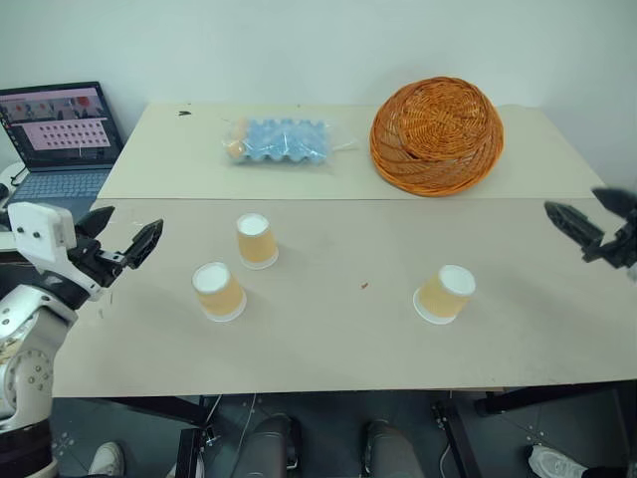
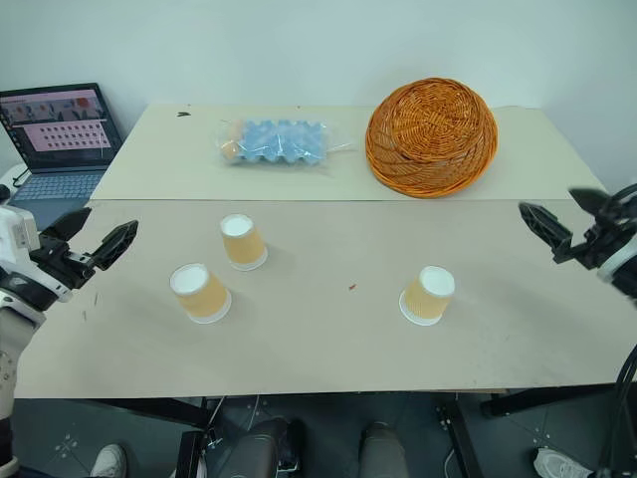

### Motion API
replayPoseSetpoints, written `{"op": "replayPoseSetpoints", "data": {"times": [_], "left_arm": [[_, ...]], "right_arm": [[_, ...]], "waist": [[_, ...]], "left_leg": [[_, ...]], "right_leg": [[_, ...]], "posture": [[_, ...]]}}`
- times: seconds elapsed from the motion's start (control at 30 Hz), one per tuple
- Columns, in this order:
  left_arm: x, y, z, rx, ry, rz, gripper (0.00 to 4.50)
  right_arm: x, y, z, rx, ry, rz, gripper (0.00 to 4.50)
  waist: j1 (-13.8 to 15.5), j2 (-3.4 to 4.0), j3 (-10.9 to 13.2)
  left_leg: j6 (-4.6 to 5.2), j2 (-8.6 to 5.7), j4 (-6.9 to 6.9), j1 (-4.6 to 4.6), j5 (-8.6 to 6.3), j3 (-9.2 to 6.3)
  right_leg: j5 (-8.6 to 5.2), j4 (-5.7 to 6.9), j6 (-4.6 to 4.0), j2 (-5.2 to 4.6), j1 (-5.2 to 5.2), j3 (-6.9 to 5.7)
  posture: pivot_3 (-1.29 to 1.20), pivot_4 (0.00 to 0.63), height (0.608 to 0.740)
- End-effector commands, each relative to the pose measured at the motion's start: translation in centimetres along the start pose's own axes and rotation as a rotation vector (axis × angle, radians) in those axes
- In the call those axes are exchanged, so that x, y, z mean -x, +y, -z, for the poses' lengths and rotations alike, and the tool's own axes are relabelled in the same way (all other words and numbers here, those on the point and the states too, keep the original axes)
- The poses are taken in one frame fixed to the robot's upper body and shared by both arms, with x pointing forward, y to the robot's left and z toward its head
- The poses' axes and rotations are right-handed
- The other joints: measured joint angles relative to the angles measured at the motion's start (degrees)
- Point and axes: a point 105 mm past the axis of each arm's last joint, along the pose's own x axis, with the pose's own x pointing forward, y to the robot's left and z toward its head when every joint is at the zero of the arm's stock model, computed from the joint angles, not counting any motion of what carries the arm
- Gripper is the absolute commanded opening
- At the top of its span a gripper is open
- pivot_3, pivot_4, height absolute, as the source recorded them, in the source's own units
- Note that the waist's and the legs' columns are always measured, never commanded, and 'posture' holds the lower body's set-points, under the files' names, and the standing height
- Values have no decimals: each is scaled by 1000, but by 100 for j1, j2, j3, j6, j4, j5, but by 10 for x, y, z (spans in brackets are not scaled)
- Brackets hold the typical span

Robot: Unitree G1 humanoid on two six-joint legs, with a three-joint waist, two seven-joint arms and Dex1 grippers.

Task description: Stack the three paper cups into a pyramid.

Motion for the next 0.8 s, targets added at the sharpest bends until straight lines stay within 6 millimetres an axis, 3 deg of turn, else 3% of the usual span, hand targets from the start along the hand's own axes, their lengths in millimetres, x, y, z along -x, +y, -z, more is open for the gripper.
{"op": "replayPoseSetpoints", "data": {"times": [0.03,0.17,0.27,0.4,0.57,0.8], "left_arm": [[-2,-18,-19,-19,-36,90,4450],[-4,-29,-18,-6,-21,131,4450],[-7,-37,-16,8,1,170,4450],[-8,-57,-5,20,69,266,4450],[-5,-79,13,4,147,351,4450],[5,-87,42,-16,255,390,4450]], "right_arm": [[1,54,-46,38,-89,-329,4500],[-6,105,-48,10,-83,-577,4500],[-12,142,-26,-9,-26,-720,4500],[-19,169,-4,-33,26,-814,4500],[-30,178,5,-26,27,-828,4500],[-35,177,2,-17,6,-806,4500]], "waist": [[3,-6,0],[26,-28,-4],[46,-30,-5],[72,-31,-4],[59,-32,-4],[57,-31,-4]], "left_leg": [[1,2,0,0,-1,-1],[-36,8,2,0,-26,-5],[-38,7,2,1,-27,-4],[-39,1,2,-4,-27,-2],[-39,-8,2,-9,-27,1],[-42,-5,0,-9,-25,2]], "right_leg": [[0,-2,0,0,2,0],[0,-11,-2,-3,-3,-2],[0,-11,-2,-10,-16,0],[0,-7,-3,-13,-25,0],[1,-5,-3,-19,-34,3],[-1,-3,-5,-16,-41,3]], "posture": [[0,150,726],[0,150,726],[0,150,726],[0,150,726],[0,150,726],[0,150,726]]}}
